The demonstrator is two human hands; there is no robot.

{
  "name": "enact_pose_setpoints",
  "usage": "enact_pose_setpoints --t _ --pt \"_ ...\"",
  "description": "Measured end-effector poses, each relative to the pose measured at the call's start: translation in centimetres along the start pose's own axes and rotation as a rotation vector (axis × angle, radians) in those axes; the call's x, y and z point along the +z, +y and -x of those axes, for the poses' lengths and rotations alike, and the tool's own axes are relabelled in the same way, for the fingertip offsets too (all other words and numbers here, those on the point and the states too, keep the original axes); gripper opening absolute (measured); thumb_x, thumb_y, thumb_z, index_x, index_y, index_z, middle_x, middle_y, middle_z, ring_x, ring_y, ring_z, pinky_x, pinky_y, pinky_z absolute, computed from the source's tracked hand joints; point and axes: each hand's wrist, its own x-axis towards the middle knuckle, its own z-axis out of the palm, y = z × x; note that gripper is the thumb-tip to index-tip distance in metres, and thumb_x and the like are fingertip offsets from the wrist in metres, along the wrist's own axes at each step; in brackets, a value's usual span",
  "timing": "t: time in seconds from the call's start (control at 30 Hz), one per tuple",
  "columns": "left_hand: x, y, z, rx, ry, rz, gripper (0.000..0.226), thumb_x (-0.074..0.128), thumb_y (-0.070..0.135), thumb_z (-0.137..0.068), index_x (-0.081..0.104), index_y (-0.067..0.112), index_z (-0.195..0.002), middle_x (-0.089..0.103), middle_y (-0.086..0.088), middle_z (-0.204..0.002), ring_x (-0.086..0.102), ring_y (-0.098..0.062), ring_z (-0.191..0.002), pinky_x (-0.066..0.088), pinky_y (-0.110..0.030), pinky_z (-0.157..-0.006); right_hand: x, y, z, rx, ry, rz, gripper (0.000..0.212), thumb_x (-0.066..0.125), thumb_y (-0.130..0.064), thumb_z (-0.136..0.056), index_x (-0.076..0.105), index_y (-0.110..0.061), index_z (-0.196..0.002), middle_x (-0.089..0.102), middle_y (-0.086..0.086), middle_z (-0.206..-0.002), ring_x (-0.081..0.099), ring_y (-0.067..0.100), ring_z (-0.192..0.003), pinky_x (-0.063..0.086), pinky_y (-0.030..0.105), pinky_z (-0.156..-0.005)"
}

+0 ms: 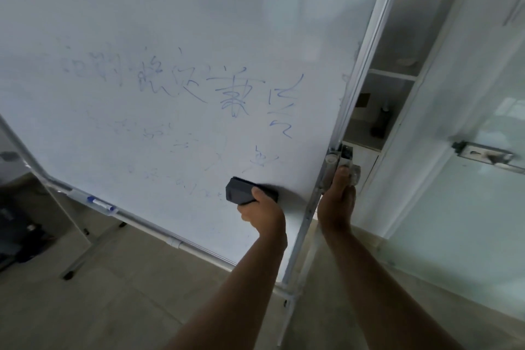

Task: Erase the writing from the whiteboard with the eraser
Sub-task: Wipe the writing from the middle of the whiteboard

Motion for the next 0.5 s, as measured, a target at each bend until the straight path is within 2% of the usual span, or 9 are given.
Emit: enact_pose_setpoints --t 0.07,0.13,0.2,0.27,0.33,0.37,0.4,0.5 --pt "0.7 1.8 1.7 0.327 -0.130 0.010 0.035 0.053 0.032 -0.095 0.037 0.022 -0.124 0.049 -0.005 -0.121 0.053 -0.022 -0.108 0.047 -0.035 -0.093 -0.1 0.1 -0.1 0.000 0.002 -0.009 0.045 0.034 -0.061 -0.082 0.050 -0.020 -0.074 0.050 -0.002 -0.063 0.050 0.000 -0.053 0.040 0.013 -0.048" --pt "1.3 3.0 3.3 0.528 -0.224 0.005 0.033 0.055 0.035 -0.092 0.037 0.030 -0.119 0.048 0.001 -0.116 0.052 -0.016 -0.108 0.048 -0.033 -0.094 -0.2 0.1 -0.1 -0.019 0.017 0.009 0.041 0.034 -0.050 -0.090 0.051 -0.018 -0.072 0.051 0.000 -0.063 0.051 0.000 -0.053 0.040 0.012 -0.048" --pt "1.2 2.8 3.6 0.495 -0.234 0.058 0.032 0.053 0.036 -0.093 0.037 0.031 -0.120 0.050 0.002 -0.116 0.053 -0.016 -0.109 0.047 -0.035 -0.096 -0.3 0.2 0.1 -0.027 0.019 0.010 0.038 0.032 -0.043 -0.091 0.052 -0.015 -0.074 0.053 0.001 -0.065 0.052 -0.004 -0.054 0.040 0.009 -0.050" --pt "0.5 1.7 2.5 0.266 -0.157 0.117 0.035 0.050 0.035 -0.096 0.037 0.022 -0.125 0.053 -0.004 -0.119 0.054 -0.022 -0.109 0.047 -0.039 -0.096 -0.3 0.0 0.1 -0.002 0.019 0.016 0.041 0.032 -0.048 -0.090 0.053 -0.014 -0.077 0.054 0.001 -0.067 0.052 -0.006 -0.054 0.040 0.009 -0.051" --pt "-0.4 1.4 1.9 0.056 -0.072 0.102 0.033 0.050 0.035 -0.097 0.038 0.016 -0.121 0.054 -0.008 -0.119 0.055 -0.026 -0.103 0.047 -0.038 -0.088 -0.3 -0.2 0.2 -0.003 0.021 0.031 0.047 0.031 -0.059 -0.084 0.051 -0.017 -0.073 0.052 0.000 -0.063 0.051 -0.005 -0.052 0.039 0.011 -0.049" --pt "-0.5 1.7 1.9 0.059 -0.063 0.085 0.032 0.051 0.034 -0.096 0.039 0.015 -0.119 0.054 -0.008 -0.117 0.055 -0.026 -0.100 0.046 -0.036 -0.086 -0.3 -0.1 0.1 0.000 0.024 0.040 0.050 0.030 -0.063 -0.081 0.051 -0.018 -0.073 0.052 -0.001 -0.062 0.050 -0.003 -0.052 0.039 0.012 -0.049" --pt "-0.3 2.3 2.4 0.138 -0.093 0.080 0.031 0.052 0.032 -0.096 0.038 0.017 -0.119 0.054 -0.006 -0.116 0.056 -0.024 -0.101 0.047 -0.035 -0.086 -0.3 0.0 0.1 0.003 0.026 0.036 0.052 0.031 -0.064 -0.081 0.052 -0.017 -0.074 0.053 0.000 -0.063 0.051 -0.002 -0.053 0.040 0.012 -0.050" --pt "1.0 4.6 4.9 0.485 -0.287 0.029 0.034 0.057 0.030 -0.094 0.035 0.028 -0.120 0.053 0.005 -0.114 0.056 -0.010 -0.105 0.049 -0.026 -0.089 -0.4 0.1 0.1 -0.032 0.020 0.034 0.054 0.032 -0.060 -0.084 0.055 -0.012 -0.080 0.055 0.001 -0.067 0.053 0.001 -0.059 0.042 0.011 -0.052"
